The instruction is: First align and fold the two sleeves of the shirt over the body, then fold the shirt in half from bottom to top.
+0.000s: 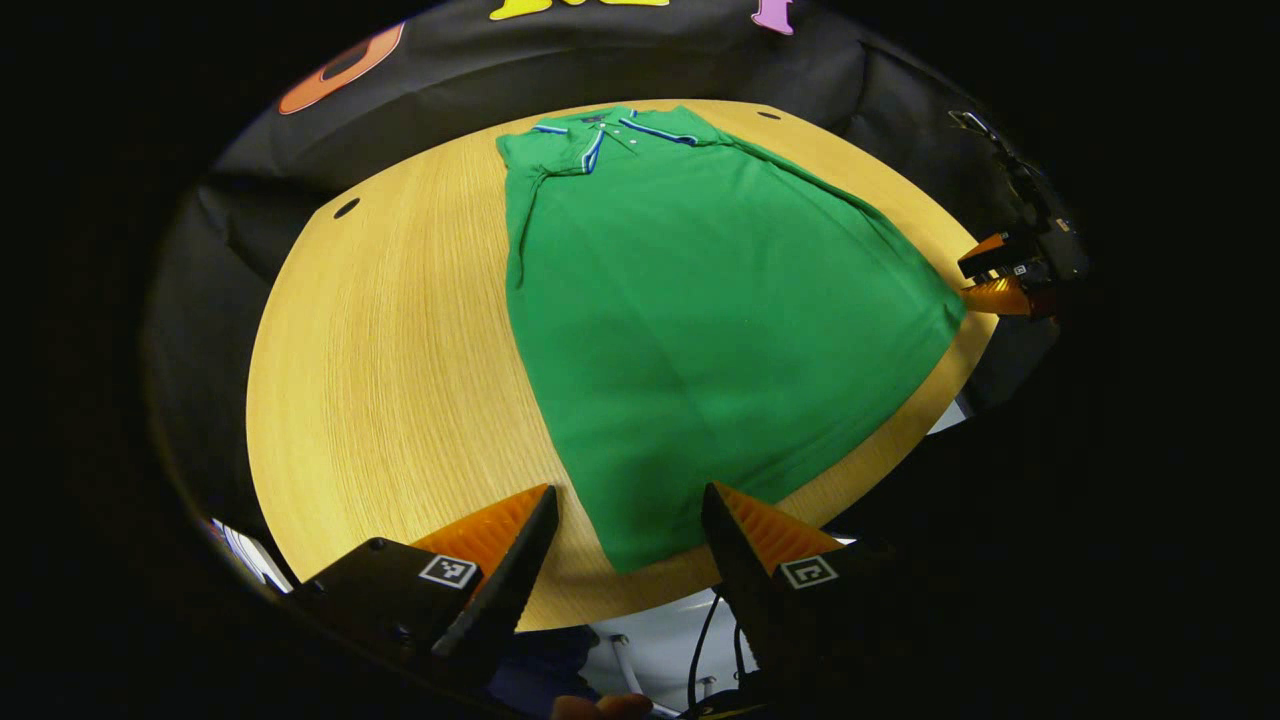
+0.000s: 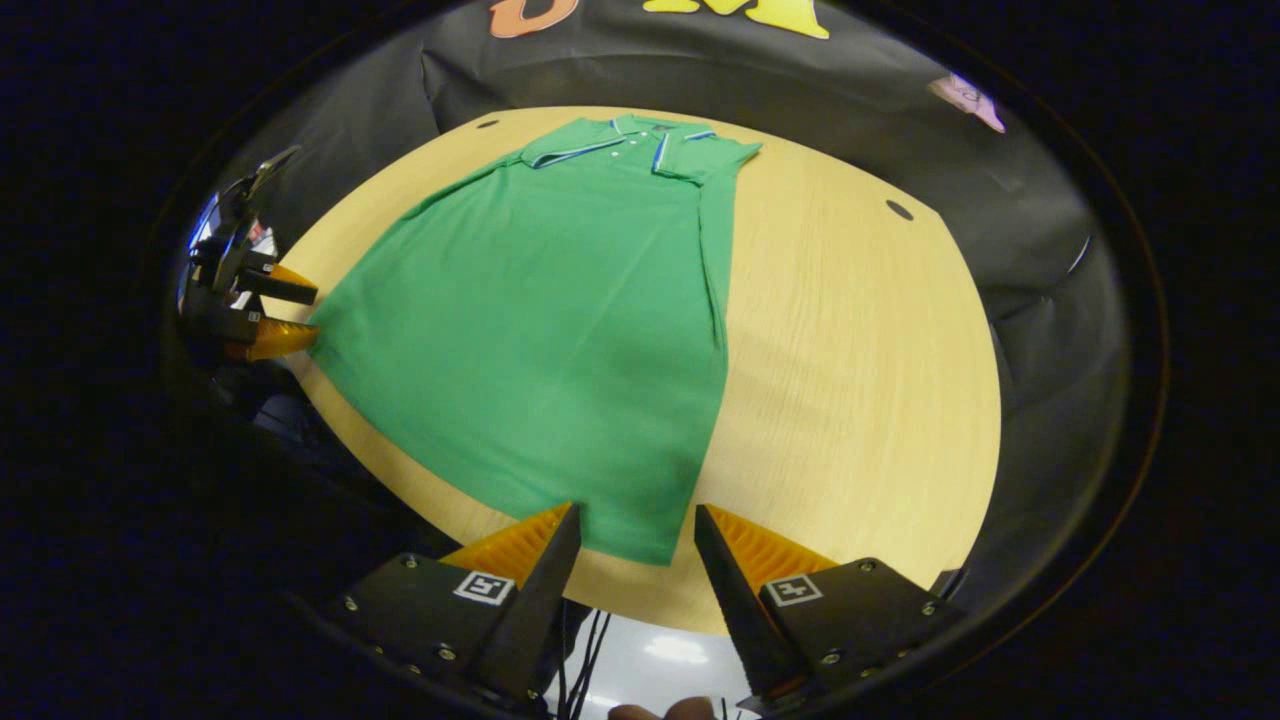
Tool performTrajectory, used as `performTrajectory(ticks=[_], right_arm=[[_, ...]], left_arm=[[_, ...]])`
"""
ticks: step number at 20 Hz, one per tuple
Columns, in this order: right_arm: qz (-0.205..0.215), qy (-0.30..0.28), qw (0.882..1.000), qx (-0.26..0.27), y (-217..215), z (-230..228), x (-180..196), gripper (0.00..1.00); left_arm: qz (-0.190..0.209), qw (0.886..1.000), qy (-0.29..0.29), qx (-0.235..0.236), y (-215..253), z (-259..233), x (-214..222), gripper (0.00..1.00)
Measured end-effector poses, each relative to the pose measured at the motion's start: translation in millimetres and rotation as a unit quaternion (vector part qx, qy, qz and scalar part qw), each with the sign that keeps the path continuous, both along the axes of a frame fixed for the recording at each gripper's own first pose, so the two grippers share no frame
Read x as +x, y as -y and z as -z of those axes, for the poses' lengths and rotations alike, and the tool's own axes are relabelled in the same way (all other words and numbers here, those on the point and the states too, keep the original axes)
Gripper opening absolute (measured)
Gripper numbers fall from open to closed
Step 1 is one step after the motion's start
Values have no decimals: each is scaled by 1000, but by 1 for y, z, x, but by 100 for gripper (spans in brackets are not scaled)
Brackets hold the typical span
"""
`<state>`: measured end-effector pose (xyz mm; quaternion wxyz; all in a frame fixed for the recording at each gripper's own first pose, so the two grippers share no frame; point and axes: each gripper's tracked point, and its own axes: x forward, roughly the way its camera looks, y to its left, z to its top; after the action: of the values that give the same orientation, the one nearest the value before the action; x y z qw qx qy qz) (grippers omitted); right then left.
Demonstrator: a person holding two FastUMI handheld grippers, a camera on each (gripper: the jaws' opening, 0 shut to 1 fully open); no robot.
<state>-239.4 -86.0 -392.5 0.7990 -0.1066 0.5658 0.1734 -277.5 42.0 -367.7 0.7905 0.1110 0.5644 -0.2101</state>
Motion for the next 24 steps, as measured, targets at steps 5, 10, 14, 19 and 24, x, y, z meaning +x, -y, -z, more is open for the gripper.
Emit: performTrajectory(ticks=[5, 10, 14, 19, 24], right_arm=[[-7, -1, 1000, -1, -6, 11, 4, 76], [-14, -15, 1000, 2, -11, 22, 0, 76], [-13, -24, 1000, 6, -12, 26, -1, 75], [-15, -34, 999, 9, -9, 26, -4, 80], [-15, -42, 999, 5, -9, 26, -2, 70]], left_arm=[[-10, 1000, -3, 16, -6, 6, -6, 94], [-11, 1000, -5, 23, -6, 5, -4, 94], [-11, 1000, -12, 19, -6, 6, -5, 94], [-30, 999, -28, 3, -3, 9, -6, 91], [-11, 1000, -29, -3, 11, 6, -8, 66]])
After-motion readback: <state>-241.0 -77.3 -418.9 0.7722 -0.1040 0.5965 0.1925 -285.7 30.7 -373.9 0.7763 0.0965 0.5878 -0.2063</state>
